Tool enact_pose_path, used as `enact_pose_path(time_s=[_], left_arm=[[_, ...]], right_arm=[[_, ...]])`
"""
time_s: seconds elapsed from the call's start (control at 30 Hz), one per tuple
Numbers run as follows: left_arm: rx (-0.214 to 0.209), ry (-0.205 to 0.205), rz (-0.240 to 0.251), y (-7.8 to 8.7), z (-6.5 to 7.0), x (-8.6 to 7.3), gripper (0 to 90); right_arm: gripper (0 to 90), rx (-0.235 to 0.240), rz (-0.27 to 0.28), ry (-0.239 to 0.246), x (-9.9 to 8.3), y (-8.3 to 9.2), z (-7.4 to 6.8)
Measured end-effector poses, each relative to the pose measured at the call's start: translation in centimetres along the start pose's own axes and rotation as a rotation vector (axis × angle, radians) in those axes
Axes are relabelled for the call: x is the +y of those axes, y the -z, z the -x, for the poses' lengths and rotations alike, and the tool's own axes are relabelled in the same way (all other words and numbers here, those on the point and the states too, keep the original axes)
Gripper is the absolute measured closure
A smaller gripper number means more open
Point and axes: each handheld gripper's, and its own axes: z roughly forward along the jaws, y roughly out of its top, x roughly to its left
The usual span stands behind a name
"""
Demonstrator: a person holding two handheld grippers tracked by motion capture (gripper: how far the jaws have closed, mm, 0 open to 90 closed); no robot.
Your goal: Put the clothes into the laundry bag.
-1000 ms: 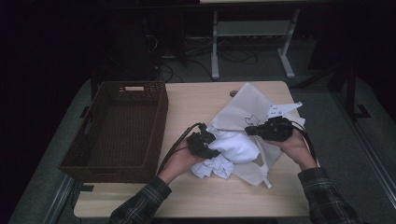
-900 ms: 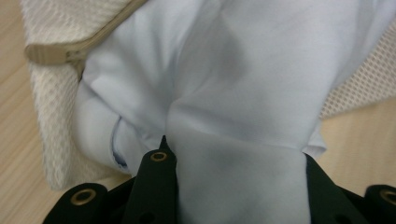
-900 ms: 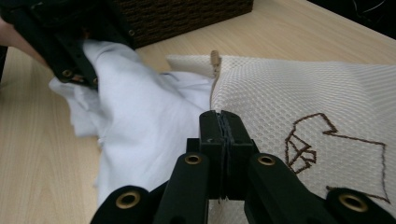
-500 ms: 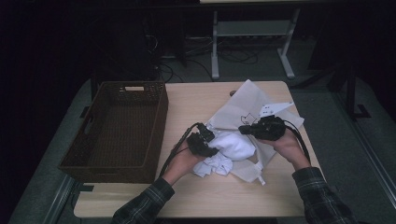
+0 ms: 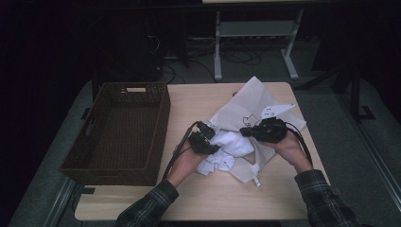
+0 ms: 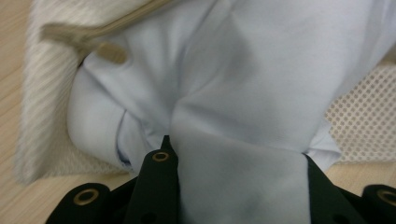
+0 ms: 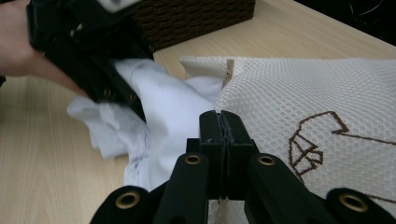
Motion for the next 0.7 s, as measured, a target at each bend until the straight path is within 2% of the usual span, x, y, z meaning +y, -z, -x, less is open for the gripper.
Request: enact_pose_path(time_s=[0.03,0.1,0.17,0.2,0.27,0.3,0.37,0.53,0.63,0.7], left_arm=[[-0.005,-0.018,0.001,-0.2,0.6,0.2,69.8],[-0.006,-0.026,0.003,-0.2,1.1,0.4,69.8],[-0.025,-0.030,0.007,-0.2,1.6,0.5,69.7],[-0.030,-0.044,0.007,-0.3,1.9,0.7,69.6],[-0.030,-0.057,0.010,-0.3,2.3,0.8,69.6],[-0.033,-0.083,0.013,-0.4,3.0,1.1,69.6],[-0.031,-0.093,0.015,-0.6,3.3,1.5,69.6],[-0.026,-0.078,0.025,-0.8,3.0,2.1,69.6],[-0.010,-0.062,0.034,-0.7,2.4,2.4,69.5],[0.003,-0.036,0.049,-0.4,1.6,2.4,69.5]], right_arm=[[88.4,-0.001,0.000,0.003,0.2,-0.2,-0.1],[88.4,0.001,0.007,0.001,0.4,-0.2,-0.1],[88.4,0.010,0.030,-0.009,0.6,-0.1,-0.2],[88.4,0.013,0.034,-0.012,0.7,-0.1,-0.2],[88.4,0.021,0.041,-0.009,0.8,-0.1,-0.3],[88.4,0.023,0.041,-0.009,0.9,-0.1,-0.4],[88.4,0.028,0.044,-0.009,0.9,0.1,-0.4],[88.3,0.021,0.048,-0.003,1.1,0.4,-0.5],[88.3,0.013,0.046,-0.010,0.8,0.5,-0.3],[88.3,0.008,0.046,-0.019,0.7,0.5,0.0]])
